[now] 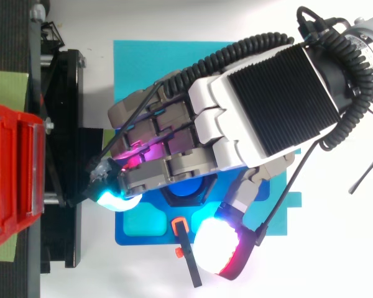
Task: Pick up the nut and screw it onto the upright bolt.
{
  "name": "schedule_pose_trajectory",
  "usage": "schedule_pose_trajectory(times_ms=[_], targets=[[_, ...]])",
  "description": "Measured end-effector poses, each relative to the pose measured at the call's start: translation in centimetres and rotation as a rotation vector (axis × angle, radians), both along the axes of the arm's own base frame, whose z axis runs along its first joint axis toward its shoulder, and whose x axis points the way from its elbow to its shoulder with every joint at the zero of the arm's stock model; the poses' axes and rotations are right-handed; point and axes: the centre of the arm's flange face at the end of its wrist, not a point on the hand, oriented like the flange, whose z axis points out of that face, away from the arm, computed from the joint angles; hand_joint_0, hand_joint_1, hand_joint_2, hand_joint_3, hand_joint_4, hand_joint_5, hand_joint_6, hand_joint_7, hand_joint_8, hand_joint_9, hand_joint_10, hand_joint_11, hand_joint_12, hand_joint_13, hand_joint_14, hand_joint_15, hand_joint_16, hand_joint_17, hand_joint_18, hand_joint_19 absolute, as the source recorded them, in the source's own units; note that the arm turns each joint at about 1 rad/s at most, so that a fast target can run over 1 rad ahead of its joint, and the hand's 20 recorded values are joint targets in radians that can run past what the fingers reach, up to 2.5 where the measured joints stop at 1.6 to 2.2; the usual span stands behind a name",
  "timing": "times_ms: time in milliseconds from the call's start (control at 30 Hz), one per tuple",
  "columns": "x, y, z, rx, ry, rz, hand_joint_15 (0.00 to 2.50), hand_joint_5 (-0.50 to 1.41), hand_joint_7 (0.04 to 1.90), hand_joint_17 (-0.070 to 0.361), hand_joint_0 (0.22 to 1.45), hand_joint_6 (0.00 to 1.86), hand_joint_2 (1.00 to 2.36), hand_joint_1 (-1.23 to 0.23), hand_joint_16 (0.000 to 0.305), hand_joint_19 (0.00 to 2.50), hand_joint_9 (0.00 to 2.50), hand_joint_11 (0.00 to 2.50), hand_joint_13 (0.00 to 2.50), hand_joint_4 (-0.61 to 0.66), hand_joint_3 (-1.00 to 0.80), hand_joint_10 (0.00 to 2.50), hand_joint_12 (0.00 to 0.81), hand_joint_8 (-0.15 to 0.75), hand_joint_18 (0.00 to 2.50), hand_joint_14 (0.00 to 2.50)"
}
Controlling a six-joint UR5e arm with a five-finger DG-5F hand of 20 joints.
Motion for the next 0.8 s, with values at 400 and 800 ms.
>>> schedule_pose_trajectory(times_ms=[400, 800], targets=[[-0.1, -0.7, -0.1, -0.001, 0.001, -0.007, 0.0, -0.07, 0.85, 0.051, 0.48, 0.5, 1.0, -0.21, 0.022, 0.15, 1.13, 0.0, 0.85, 0.19, -0.5, 0.0, 0.179, 0.217, 0.66, 0.0], [-0.8, -2.6, -0.9, -0.005, 0.02, -0.022, 0.0, -0.04, 1.28, 0.046, 0.49, 0.5, 1.0, -0.25, 0.021, 0.14, 1.15, 0.03, 0.86, 0.16, -0.5, 0.0, 0.181, 0.237, 0.67, 0.0]])
